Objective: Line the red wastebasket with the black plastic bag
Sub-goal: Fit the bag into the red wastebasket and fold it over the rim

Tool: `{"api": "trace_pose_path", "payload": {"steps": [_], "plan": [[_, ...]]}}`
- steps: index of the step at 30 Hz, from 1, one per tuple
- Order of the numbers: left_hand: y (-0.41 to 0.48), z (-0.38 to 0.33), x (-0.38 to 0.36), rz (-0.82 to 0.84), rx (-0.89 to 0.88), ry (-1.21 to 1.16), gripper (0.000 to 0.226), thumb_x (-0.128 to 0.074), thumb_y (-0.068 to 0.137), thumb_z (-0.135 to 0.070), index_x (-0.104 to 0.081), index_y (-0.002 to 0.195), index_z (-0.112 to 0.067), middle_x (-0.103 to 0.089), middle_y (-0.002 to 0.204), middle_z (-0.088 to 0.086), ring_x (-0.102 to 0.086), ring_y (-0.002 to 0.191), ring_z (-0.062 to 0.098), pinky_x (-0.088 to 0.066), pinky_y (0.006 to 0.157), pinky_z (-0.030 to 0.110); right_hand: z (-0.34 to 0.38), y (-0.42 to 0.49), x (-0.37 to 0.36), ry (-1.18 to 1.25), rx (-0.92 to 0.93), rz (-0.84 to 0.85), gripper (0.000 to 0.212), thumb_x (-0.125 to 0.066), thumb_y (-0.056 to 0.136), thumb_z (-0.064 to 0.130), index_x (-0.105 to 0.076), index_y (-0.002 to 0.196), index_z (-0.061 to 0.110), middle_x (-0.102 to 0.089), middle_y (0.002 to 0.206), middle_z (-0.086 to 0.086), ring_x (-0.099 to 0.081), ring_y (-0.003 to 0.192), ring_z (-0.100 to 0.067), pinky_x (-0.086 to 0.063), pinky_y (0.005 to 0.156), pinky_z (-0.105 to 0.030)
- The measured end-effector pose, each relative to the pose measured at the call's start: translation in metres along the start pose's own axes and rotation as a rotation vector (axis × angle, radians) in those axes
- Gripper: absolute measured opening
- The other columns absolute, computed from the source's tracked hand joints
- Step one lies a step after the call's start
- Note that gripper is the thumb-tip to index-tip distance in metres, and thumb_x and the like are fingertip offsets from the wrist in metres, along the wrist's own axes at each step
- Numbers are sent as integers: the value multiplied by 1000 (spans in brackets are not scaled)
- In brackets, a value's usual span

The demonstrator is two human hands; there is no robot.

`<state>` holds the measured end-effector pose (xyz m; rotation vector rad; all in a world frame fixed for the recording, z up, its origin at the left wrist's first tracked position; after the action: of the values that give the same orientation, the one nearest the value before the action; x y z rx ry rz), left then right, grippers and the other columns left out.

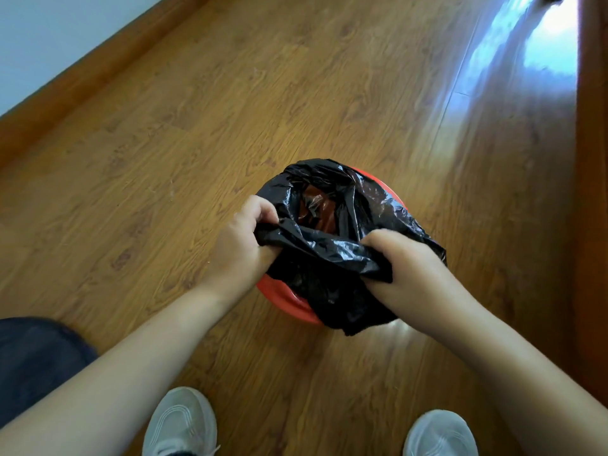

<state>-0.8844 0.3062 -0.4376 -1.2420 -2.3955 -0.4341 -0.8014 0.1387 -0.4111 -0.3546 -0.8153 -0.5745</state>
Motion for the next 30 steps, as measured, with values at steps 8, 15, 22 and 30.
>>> {"api": "trace_pose_path", "payload": {"steps": [8,15,22,30], "plan": [[-6,-12,-1,33,-215,256,6,-51,74,-17,-50,76,-23,-50,72,-15,-46,73,9,-38,73,20,10,12,2,-127,209,-294,24,-58,56,-20,-57,71,-1,-53,72,-15,-49,62,-29,-43,48,-36],[-28,4,-14,316,-362,464,26,-62,72,-32,-55,77,-8,-58,74,3,-53,72,19,-40,95,45,-28,10,-38,-300,19,-61,29,-57,62,-14,-56,84,4,-53,84,-9,-47,60,-27,-45,48,-39],[-42,6,-13,434,-362,419,38,-67,69,-47,-53,79,-13,-65,97,0,-54,112,17,-16,107,53,-17,-17,-22,11,154,20,28,-67,69,6,-56,94,13,-56,94,3,-55,87,-15,-49,72,-27],[-42,10,-14,433,-333,351,36,-77,68,-32,-43,73,-24,-66,100,-2,-51,115,15,-14,108,57,-19,-23,-27,-46,164,118,25,-78,67,16,-60,84,12,-55,86,1,-50,82,-19,-47,71,-36]]}}
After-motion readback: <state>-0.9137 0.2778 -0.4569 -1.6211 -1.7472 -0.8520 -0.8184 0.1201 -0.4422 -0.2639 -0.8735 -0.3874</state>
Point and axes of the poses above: each hand's wrist, its own y-axis towards the middle knuckle, its own x-axis out of the back of the hand, z = x × y, the point moved 7 cm from there along y, towards the middle knuckle
